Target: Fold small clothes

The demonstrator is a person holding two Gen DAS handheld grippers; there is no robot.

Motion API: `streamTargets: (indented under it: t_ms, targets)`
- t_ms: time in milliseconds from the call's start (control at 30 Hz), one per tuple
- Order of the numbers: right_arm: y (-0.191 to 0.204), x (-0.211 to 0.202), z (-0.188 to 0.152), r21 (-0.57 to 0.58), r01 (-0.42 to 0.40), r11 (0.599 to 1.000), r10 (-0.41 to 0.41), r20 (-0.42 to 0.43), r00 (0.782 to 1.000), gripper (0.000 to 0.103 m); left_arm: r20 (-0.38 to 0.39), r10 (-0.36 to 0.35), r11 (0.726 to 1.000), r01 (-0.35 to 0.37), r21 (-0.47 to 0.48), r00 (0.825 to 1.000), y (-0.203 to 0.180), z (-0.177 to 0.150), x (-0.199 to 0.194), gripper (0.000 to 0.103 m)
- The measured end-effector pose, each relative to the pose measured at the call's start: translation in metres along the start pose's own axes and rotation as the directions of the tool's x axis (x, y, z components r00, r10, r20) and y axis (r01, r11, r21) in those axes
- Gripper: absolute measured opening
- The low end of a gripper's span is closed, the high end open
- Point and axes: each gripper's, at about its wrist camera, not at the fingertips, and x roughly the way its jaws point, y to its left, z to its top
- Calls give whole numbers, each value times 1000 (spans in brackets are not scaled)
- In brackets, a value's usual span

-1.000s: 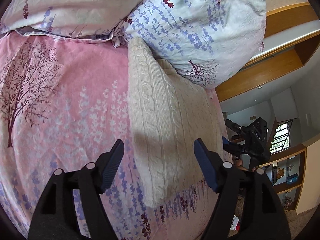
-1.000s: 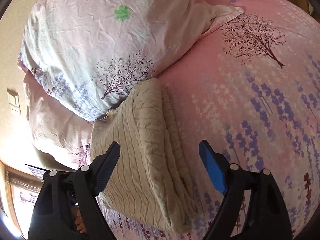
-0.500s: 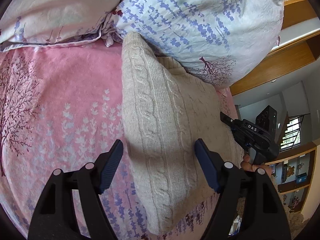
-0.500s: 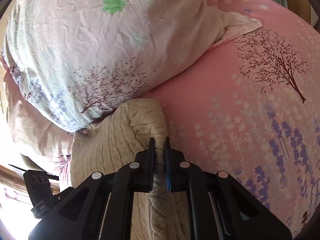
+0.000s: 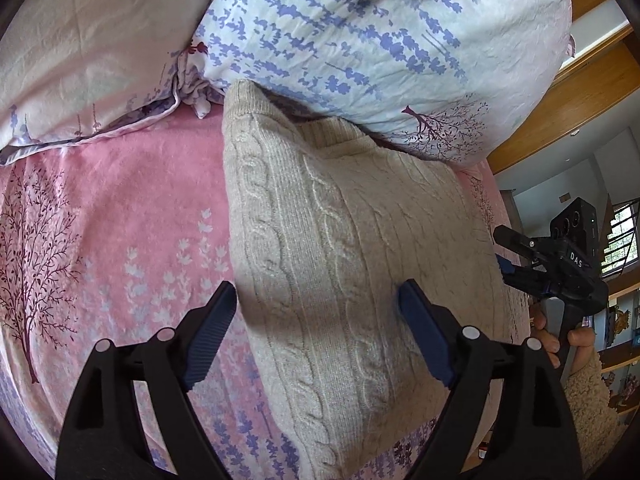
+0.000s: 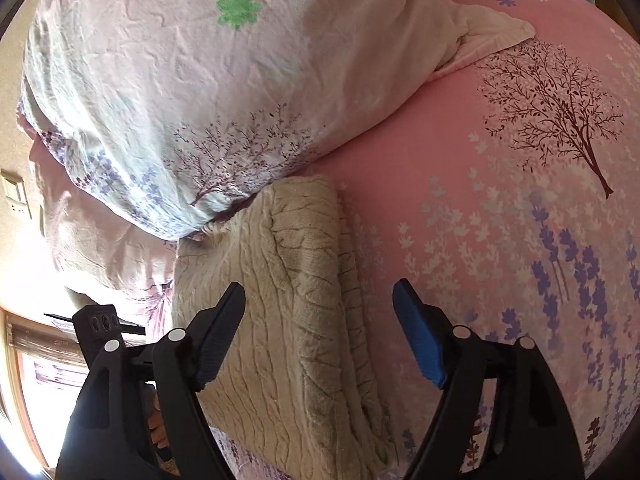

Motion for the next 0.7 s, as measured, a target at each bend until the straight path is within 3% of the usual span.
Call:
streamTargets:
  t_ms: [233,400,467,500,700]
  targets:
    - [2,12,-2,-19,4,1000,-5,-49,999,80,-13,7,1000,-7,-1,1000,-7,5,19,85]
    - [9,22,-7,-45,-48,998,44,-85,995,80,-26,-13,1000,13,-10,1000,-2,1,31,86]
    - [13,27,-10,-58,-71,996,65,-103,993,78,-27,-30,999,29,-21,999,-2,1,37,86]
    - [15,31,-11,-59,-86,995,78,-123,989,71,-25,-29,999,29,-18,999,-3,1,37,86]
    - [19,34,-13,-81,-98,992,87,-126,988,70,-20,-10,1000,9,-4,1000,-10,0,38,86]
